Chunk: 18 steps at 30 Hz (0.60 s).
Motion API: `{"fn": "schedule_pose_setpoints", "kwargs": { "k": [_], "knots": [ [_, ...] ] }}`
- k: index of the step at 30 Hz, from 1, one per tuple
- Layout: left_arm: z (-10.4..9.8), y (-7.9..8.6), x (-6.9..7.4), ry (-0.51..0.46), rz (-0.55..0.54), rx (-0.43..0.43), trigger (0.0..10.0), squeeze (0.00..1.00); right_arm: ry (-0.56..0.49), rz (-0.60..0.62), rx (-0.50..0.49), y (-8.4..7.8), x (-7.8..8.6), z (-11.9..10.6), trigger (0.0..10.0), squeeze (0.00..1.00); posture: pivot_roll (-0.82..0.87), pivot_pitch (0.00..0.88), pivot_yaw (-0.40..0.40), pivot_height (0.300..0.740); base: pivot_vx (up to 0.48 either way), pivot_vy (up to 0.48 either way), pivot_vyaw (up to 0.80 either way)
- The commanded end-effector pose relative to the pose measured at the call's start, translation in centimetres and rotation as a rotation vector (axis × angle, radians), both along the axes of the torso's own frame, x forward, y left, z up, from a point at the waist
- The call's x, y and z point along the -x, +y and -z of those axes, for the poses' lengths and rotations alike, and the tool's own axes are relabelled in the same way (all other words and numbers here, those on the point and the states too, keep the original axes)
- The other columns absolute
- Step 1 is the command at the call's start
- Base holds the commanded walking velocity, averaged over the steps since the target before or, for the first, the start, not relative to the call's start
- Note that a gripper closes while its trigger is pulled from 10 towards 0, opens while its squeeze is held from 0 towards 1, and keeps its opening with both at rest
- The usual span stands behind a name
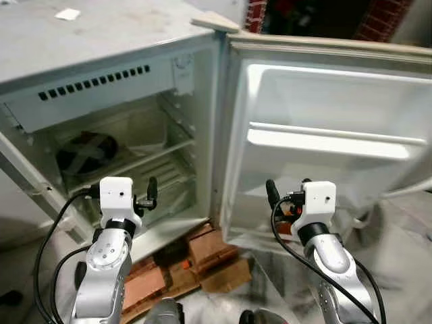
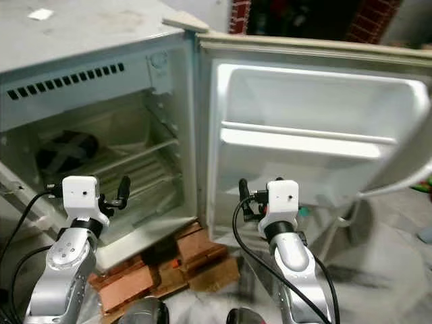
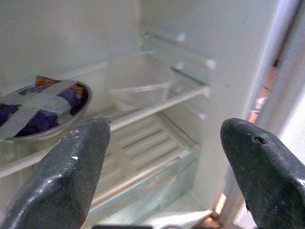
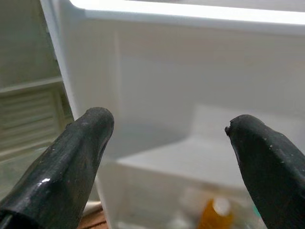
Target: Restocking fridge
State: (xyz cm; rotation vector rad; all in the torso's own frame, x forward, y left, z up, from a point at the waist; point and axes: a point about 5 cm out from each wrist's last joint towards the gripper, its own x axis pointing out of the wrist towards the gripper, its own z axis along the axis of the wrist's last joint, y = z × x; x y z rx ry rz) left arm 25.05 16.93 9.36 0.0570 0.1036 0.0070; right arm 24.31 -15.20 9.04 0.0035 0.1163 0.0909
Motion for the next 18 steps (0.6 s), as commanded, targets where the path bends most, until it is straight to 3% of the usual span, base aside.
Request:
{"fn": "schedule_pose_setpoints", "kwargs": {
  "k": [1, 14, 18],
  "knots": [
    [0.2, 0.0, 0.1, 0.010, -0.007, -0.004, 10.0, 0.00, 0.002, 0.004, 0.008, -0.2, -0.2, 0.0, 10.0, 0.00, 0.06, 0.000, -0.002, 0.740, -0.307, 0.000, 0.00],
    [0.2, -0.4, -0.1, -0.014, 0.062, -0.017, 10.0, 0.00, -0.092, 0.067, -0.006, -0.7, -1.6, -1.6, 10.0, 0.00, 0.06, 0.000, 0.005, 0.740, -0.038, 0.000, 0.00],
    [0.0, -0.5, -0.3, -0.025, 0.067, -0.017, 10.0, 0.00, -0.113, 0.071, -0.007, -0.6, -2.1, -2.1, 10.0, 0.00, 0.06, 0.000, 0.004, 0.740, 0.128, -0.398, 0.00]
  ]
}}
